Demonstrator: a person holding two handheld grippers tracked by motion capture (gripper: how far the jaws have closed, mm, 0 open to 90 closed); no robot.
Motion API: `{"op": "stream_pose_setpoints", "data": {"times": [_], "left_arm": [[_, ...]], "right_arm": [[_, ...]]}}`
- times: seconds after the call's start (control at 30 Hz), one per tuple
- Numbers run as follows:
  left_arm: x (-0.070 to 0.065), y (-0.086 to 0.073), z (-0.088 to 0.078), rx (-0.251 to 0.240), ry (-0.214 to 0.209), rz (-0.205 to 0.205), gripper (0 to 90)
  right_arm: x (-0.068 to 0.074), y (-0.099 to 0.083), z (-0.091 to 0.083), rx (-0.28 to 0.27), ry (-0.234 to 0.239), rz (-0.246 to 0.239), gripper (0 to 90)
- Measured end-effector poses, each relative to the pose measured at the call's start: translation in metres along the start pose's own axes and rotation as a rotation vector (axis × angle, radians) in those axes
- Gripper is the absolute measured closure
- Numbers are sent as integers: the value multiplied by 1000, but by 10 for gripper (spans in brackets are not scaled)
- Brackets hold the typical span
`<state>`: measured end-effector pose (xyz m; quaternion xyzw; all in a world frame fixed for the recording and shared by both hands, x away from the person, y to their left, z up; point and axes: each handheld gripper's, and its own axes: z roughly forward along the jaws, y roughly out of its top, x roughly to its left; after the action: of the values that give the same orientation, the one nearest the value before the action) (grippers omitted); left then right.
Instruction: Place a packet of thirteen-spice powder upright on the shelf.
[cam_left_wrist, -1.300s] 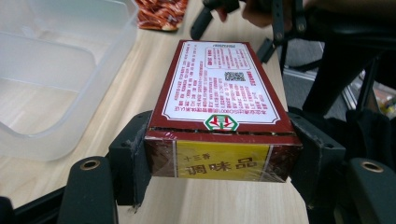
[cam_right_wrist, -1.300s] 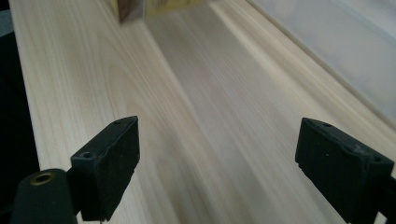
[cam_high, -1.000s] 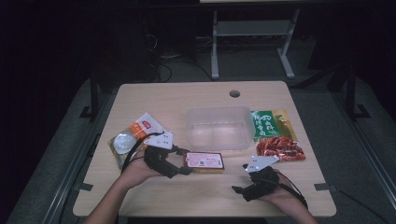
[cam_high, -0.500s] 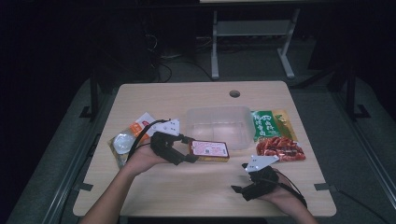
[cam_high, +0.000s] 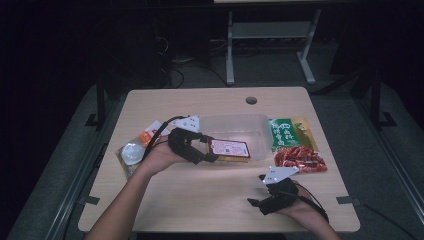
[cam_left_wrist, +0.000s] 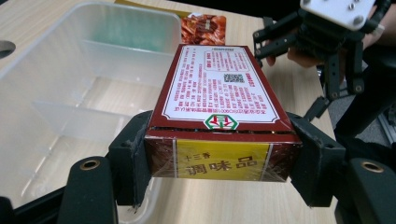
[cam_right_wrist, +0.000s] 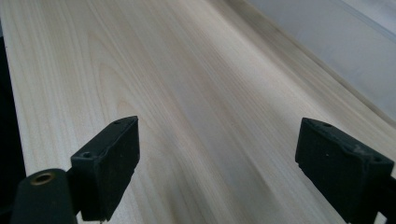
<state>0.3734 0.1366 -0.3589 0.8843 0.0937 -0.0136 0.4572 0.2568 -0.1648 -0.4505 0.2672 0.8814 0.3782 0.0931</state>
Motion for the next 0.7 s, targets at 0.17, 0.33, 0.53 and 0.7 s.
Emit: {"op": "stream_pose_setpoints", "data": {"times": [0.17,0.33,0.53,0.7], "left_arm": [[7,10,4,2,2,1,318],[12,17,11,6,2,0,318],[19,27,19,17,4,2,318],[26,34,24,32,6,23,318]], "right_arm": [[0,0,1,3,3,-3,135],[0,0,1,4,6,-4,135],[0,0,1,5,8,-11,135],[0,-1,1,5,11,-4,135]]}}
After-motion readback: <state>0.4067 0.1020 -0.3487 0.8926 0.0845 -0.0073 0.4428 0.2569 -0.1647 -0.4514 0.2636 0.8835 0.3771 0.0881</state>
